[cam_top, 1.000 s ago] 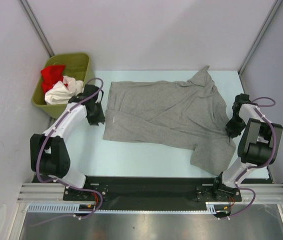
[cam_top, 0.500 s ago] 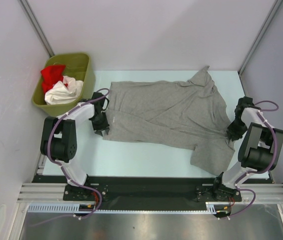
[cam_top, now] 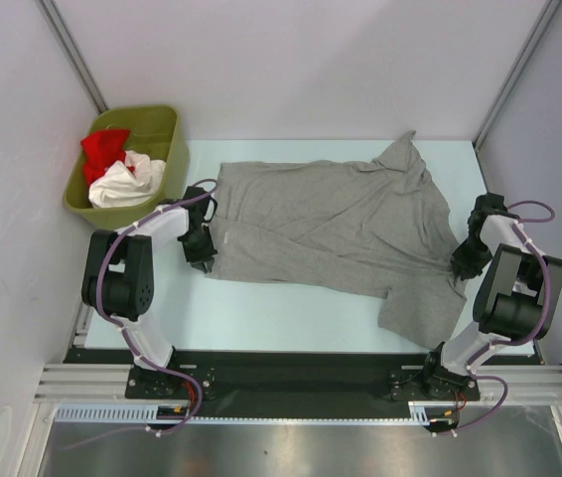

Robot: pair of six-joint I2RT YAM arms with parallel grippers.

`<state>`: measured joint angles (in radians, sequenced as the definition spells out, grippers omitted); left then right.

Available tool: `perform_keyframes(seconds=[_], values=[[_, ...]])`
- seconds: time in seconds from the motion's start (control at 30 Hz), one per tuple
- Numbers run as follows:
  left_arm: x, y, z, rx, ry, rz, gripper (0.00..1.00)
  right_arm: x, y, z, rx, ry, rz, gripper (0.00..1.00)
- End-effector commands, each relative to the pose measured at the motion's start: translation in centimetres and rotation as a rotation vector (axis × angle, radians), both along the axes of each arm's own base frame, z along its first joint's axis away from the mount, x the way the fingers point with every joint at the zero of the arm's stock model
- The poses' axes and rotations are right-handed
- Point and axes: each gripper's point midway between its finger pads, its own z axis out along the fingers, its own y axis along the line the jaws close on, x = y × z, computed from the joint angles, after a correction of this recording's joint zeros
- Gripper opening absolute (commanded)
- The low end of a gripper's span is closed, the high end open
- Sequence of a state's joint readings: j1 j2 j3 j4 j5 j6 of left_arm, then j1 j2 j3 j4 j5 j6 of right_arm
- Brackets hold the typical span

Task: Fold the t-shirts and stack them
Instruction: Flatten the tshirt out

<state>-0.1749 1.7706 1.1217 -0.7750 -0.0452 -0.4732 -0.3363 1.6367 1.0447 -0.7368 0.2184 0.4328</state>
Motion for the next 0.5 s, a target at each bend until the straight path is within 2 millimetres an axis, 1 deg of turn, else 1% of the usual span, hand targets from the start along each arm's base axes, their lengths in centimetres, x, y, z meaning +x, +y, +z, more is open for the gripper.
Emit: perform_keyframes(seconds=[0.0, 0.07, 0.1, 0.13, 0.2, 0.27, 0.3, 0.37, 0.4, 0.47], values=[[0.7, 0.0, 1.7, 0.01, -0.069, 0.014, 0.17, 0.4, -0.3, 0.4, -0.003, -0.021, 0.005, 0.3], [0.4, 0.2, 1.8, 0.016, -0.073, 0.019, 0.11, 0.4, -0.2, 0.2, 0.0, -0.019, 0.007, 0.3], [0.3, 0.2, 1.8, 0.017, -0.072, 0.019, 0.02, 0.4, -0.2, 0.1, 0.003, -0.017, 0.009, 0.31], [0.1, 0.3, 1.6, 0.021, -0.068, 0.021, 0.0, 0.4, -0.2, 0.1, 0.003, -0.017, 0.007, 0.31], [0.0, 0.3, 1.7, 0.025, -0.072, 0.028, 0.0, 0.3, -0.1, 0.0, 0.003, -0.013, 0.01, 0.31], [-0.7, 0.6, 1.8, 0.046, -0.071, 0.032, 0.0, 0.3, -0.1, -0.1, 0.003, -0.013, 0.01, 0.3], [-0.8, 0.7, 2.4, 0.052, -0.09, 0.039, 0.0, 0.2, -0.1, -0.1, 0.006, -0.009, 0.011, 0.31], [-2.0, 1.2, 2.2, 0.072, -0.081, 0.057, 0.0, 0.1, 0.0, -0.1, 0.006, -0.009, 0.012, 0.31], [-2.2, 1.9, 2.9, 0.098, -0.108, 0.073, 0.0, 0.1, 0.0, -0.1, 0.007, -0.011, 0.013, 0.31], [-3.4, 2.5, 2.8, 0.123, -0.108, 0.095, 0.0, 0.0, 0.2, -0.1, 0.011, -0.011, 0.015, 0.31]])
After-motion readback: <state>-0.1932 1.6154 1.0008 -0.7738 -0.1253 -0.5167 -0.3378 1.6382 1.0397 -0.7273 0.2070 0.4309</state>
